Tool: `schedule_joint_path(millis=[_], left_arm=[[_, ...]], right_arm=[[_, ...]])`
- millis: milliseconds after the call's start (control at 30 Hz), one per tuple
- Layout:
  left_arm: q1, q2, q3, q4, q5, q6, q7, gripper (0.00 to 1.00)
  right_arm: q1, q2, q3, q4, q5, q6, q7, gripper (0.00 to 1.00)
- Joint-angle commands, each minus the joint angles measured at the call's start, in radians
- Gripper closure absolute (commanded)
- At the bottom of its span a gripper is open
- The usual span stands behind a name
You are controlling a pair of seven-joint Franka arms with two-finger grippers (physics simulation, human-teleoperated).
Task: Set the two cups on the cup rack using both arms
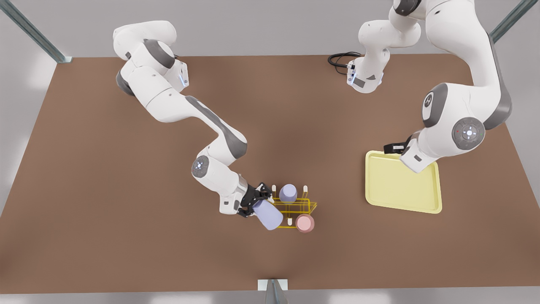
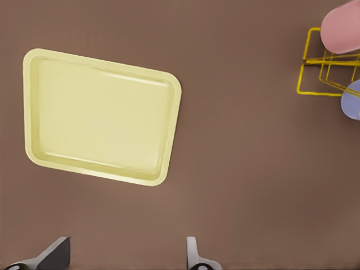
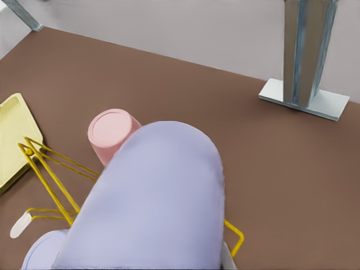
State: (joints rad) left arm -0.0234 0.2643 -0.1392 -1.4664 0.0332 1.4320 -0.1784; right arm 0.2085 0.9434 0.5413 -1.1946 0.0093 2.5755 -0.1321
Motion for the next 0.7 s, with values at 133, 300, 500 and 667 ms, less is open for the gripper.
schedule_joint_path(millis=[133,300,500,667], left_arm=[[-0.004,0.003,-0.002,-0.003,-0.001,-0.016,0.214,0.0],[-0.007,0.0,-0.008,-0.002,0.001,-0.018,0.206,0.0],[-0.007,0.001,-0.008,-0.002,0.001,-0.018,0.206,0.0],[-0.007,0.001,-0.008,-0.002,0.002,-0.018,0.206,0.0]], right_arm=[[0.002,0.005,-0.001,0.012,0.001,0.025,-0.003,0.0],[0.006,0.005,0.0,0.03,0.009,0.023,-0.003,0.0],[0.0,-0.029,-0.009,0.032,0.015,-0.041,-0.001,0.0],[-0.08,-0.221,-0.377,0.03,-0.12,-1.147,0.359,0.0]])
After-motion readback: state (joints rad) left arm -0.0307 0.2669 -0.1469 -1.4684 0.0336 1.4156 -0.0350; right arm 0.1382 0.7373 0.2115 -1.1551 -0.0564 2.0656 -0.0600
